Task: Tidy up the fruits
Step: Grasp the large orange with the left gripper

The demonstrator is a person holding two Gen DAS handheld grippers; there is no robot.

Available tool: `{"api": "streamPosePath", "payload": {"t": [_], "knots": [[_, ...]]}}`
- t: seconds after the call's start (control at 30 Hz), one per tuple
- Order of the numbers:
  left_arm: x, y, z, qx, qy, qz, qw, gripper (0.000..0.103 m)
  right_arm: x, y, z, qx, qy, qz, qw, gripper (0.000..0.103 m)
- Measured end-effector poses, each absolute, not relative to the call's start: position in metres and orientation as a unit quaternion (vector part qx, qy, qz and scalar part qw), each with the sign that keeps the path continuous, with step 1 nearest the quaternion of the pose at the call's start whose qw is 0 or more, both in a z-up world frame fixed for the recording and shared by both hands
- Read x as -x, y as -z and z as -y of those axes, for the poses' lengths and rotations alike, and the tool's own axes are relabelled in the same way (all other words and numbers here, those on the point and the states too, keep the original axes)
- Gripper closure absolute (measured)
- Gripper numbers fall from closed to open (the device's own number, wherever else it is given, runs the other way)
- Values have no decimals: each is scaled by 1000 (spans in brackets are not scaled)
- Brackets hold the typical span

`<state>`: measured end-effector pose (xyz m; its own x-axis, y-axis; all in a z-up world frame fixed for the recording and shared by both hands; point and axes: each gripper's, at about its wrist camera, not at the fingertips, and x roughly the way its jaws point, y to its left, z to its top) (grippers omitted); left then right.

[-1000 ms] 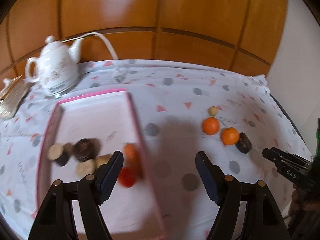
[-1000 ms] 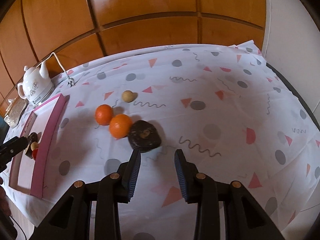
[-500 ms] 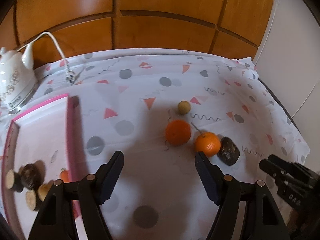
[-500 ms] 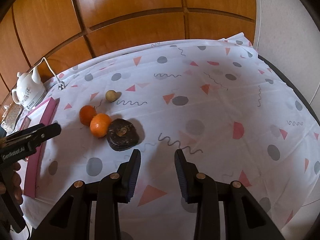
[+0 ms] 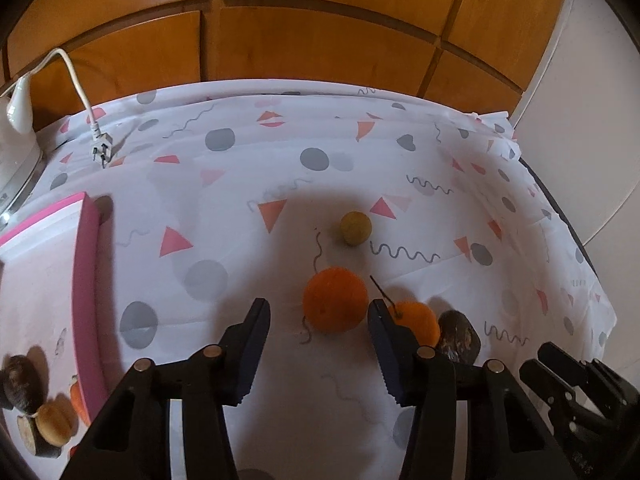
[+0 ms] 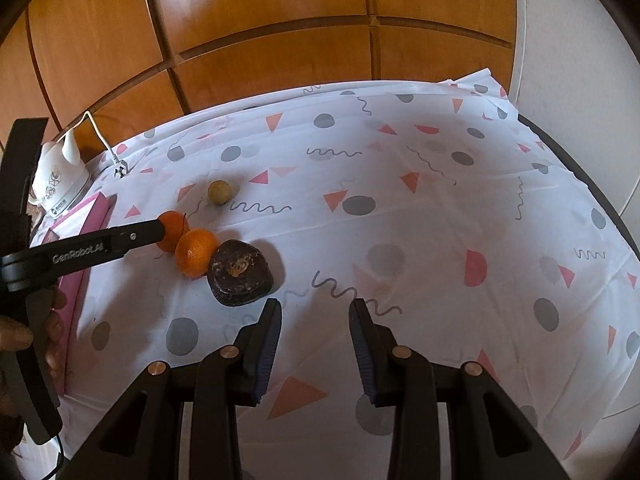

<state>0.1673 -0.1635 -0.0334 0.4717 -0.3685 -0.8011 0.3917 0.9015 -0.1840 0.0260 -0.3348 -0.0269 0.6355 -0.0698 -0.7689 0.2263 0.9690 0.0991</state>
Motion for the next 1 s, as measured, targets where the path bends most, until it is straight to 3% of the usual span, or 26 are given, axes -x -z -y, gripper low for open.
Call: {"api": "streamPosePath", "payload": {"t": [0.17,0.3,0.67,1.0], "knots": [[-180,42,175,-11,228,-473,851,51,-27,27,335,-94,81,-421,899,68],[-188,51,173,27,244,-483,840,63,-29,27,334,-92,79,-421,899,68],[-156,49,134,53,241,-481,841,65,-34,27,332,-96,75,-422,898,68],[-130,60,134,0,229,-461,857,64,-37,21,320,-88,51,-421,901,68]]}}
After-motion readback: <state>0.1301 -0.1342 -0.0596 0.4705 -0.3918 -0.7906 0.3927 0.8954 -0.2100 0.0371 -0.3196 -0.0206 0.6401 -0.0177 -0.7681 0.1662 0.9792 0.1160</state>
